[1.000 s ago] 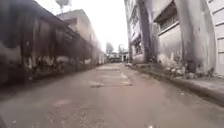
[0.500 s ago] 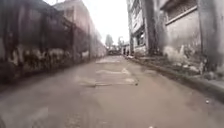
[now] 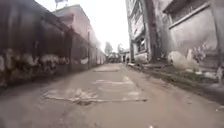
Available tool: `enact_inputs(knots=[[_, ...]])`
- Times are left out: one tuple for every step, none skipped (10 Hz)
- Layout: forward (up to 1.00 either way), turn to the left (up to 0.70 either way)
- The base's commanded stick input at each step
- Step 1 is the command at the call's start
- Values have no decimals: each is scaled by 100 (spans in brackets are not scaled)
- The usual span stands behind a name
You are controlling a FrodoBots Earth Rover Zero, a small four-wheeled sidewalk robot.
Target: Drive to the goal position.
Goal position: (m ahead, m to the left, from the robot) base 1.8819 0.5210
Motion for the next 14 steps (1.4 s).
enact_inputs(knots=[[100,0],[100,0],[100,0],[100,0],[100,0],[100,0],[100,0],[100,0],[100,0],[100,0],[100,0],[100,0],[100,0],[100,0]])
